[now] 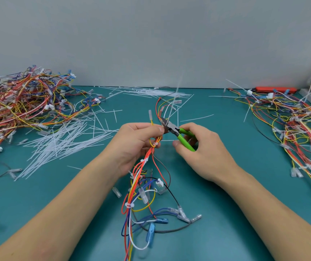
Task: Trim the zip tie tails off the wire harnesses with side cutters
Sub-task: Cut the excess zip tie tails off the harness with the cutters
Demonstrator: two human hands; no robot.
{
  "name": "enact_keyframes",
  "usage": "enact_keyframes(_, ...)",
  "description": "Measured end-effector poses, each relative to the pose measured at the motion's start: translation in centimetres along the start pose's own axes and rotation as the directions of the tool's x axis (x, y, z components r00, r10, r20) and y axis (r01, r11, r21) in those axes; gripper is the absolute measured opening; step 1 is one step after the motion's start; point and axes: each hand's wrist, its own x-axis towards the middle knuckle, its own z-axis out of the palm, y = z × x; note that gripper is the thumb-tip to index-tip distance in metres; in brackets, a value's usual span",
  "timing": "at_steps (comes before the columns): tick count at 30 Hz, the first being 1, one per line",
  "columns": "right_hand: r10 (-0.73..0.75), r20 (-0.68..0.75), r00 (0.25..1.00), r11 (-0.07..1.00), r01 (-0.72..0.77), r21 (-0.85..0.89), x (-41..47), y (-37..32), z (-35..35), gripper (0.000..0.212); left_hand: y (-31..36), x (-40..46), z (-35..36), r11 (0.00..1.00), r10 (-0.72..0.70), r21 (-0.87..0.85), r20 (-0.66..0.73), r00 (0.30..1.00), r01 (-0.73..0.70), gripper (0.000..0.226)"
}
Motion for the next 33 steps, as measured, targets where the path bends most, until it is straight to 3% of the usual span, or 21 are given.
enact_keyframes(6, -0.002, 0.019, 1.000, 1.000, 0.002, 0.001, -0.06, -0.37, -0.14, 0.028, -0.01, 0.00, -0.06, 1.000, 0.002, 0.017, 0.003, 1.000, -0.002, 0.013)
enact_keyframes(11, -0.007, 0.015, 1.000, 1.000, 0.007, -0.002, 0.06, 0.15, 0.04, 0.013, -0.03, 0.02, -0.08, 1.000, -0.001, 0.016, 0.001, 1.000, 0.001, 0.011)
enact_keyframes(18, 0.026, -0.033, 0.999, 0.996, -0.028, -0.085, 0.21, -0.31, -0.09, 0.014, 0.08, 0.07, -0.06, 1.000, -0.001, 0.016, 0.015, 1.000, 0.000, 0.012)
enact_keyframes(33, 0.001, -0.014, 1.000, 1.000, -0.002, -0.031, -0.15, -0.33, 0.10, 0.021, 0.09, -0.06, -0.03, 1.000, -0.012, 0.026, 0.001, 1.000, 0.012, 0.013)
